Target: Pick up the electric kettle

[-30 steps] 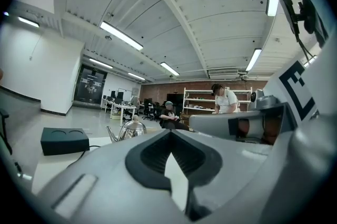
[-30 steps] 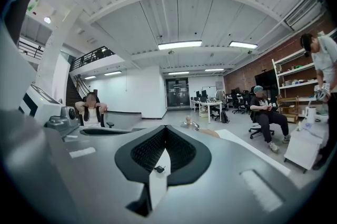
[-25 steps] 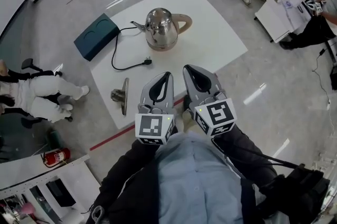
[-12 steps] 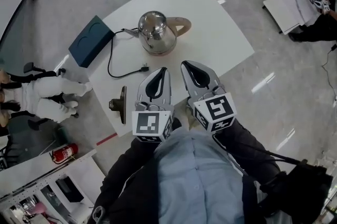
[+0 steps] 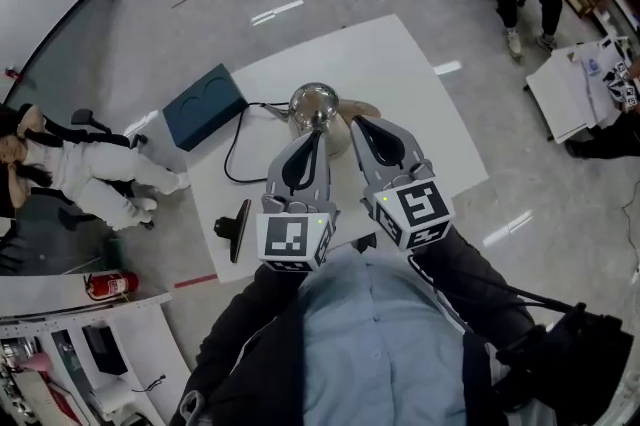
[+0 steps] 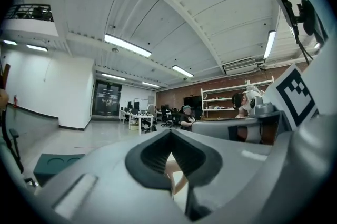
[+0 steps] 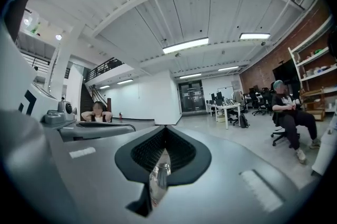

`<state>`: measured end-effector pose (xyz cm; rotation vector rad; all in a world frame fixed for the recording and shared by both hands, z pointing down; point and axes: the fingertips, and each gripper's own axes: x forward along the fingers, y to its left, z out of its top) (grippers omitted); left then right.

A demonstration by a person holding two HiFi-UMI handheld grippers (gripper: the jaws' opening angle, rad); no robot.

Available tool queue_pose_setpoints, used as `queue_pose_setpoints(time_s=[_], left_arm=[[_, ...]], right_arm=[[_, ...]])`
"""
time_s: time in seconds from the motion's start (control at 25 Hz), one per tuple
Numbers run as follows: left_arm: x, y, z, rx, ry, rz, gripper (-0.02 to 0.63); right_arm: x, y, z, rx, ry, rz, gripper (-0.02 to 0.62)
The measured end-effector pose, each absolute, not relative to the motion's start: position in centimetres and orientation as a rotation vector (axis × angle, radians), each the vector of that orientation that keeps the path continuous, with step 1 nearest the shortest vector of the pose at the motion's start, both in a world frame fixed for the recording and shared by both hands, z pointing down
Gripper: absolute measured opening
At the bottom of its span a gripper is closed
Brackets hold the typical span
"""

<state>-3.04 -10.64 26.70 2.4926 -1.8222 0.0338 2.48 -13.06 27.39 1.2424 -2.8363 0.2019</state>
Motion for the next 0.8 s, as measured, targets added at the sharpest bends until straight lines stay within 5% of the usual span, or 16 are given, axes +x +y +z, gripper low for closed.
queue_pose_setpoints(time_s=[0.8], left_arm=[[-7.8, -12.9, 30.2, 2.373, -1.828, 0.036, 0.002]], right_arm=[[-0.8, -15.1, 31.6, 1.221, -2.757, 0.320, 0.025]])
